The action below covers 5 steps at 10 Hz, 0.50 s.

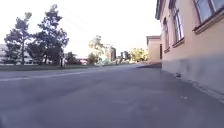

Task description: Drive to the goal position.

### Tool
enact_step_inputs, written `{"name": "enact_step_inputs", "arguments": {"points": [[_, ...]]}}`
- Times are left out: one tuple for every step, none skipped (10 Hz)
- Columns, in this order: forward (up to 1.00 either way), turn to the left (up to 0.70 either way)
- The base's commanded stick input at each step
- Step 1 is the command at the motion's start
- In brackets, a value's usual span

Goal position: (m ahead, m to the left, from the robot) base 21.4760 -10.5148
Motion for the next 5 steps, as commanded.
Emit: {"name": "enact_step_inputs", "arguments": {"points": [[0.5, 0.0], [0.5, 0.0], [0.5, 0.0], [0.5, 0.0], [0.5, 0.0]]}}
